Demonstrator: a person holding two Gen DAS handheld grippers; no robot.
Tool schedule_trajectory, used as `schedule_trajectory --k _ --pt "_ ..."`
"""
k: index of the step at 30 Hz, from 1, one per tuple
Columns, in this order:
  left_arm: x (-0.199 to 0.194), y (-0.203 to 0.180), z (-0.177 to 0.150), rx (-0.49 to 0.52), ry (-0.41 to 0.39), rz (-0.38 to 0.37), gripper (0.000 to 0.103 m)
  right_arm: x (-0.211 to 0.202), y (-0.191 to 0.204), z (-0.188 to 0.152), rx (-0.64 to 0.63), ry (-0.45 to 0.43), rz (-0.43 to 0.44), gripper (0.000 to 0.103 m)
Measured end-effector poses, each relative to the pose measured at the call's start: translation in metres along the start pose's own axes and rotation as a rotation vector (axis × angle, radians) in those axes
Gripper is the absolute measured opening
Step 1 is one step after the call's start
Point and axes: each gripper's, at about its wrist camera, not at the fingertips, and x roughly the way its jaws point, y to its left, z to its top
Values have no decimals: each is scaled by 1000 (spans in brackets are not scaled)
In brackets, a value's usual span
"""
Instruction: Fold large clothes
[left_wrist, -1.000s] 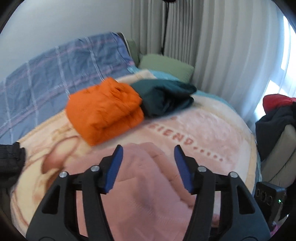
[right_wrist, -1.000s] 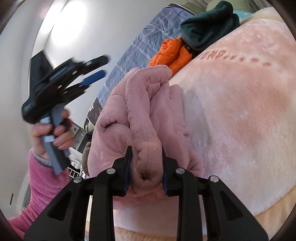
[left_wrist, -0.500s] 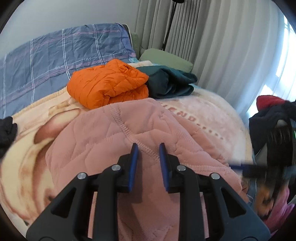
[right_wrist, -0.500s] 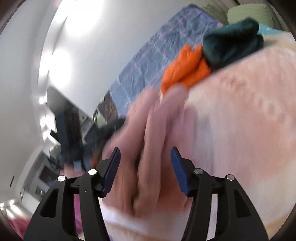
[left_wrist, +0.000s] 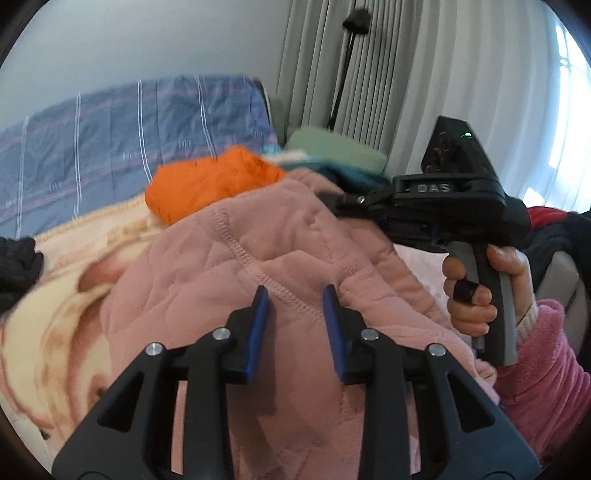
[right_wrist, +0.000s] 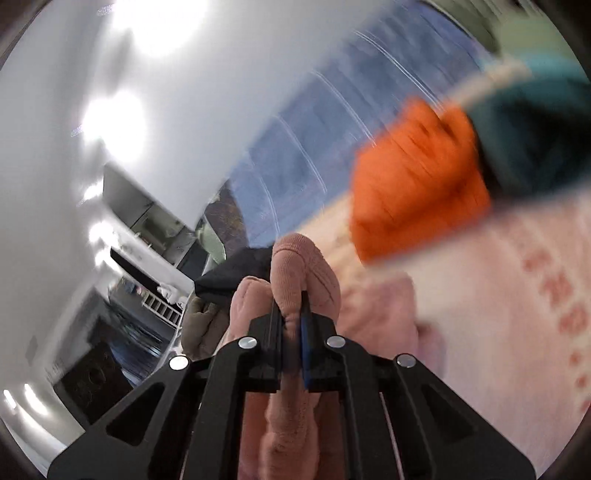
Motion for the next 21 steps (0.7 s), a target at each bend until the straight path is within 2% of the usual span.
schedule_trajectory --k 1,2,4,5,7,8,11,13,15,17,19,21 --pt "-2 1 1 -4 -5 -5 30 2 -1 -2 -26 3 -35 8" --pt "0 3 2 -10 8 -13 30 13 -14 -5 -22 40 -111 8" --pt "18 11 0 -43 66 -38 31 36 -46 -15 18 140 -257 10" --pt "29 16 -3 -69 94 -63 31 45 -66 -25 56 186 -309 14" --pt "51 19 -9 -95 146 -99 33 34 -77 -34 105 152 -315 29" --pt "54 14 -10 -71 152 -75 33 19 -74 -34 114 121 -330 35" --pt "58 -6 -8 41 166 28 33 -28 -42 -36 18 14 -376 35" --pt "61 -13 -9 83 173 61 33 -56 -17 -40 -36 -39 -332 35" --pt "61 -14 -9 77 173 57 33 -80 19 -59 -114 -32 -228 35" --pt "63 -12 -9 58 170 39 33 -89 51 -94 -218 7 -187 34" --pt "63 -9 -8 48 167 27 33 -78 63 -128 -259 64 -238 34" --pt "60 -6 -9 45 166 23 33 -58 45 -154 -188 139 -349 35"
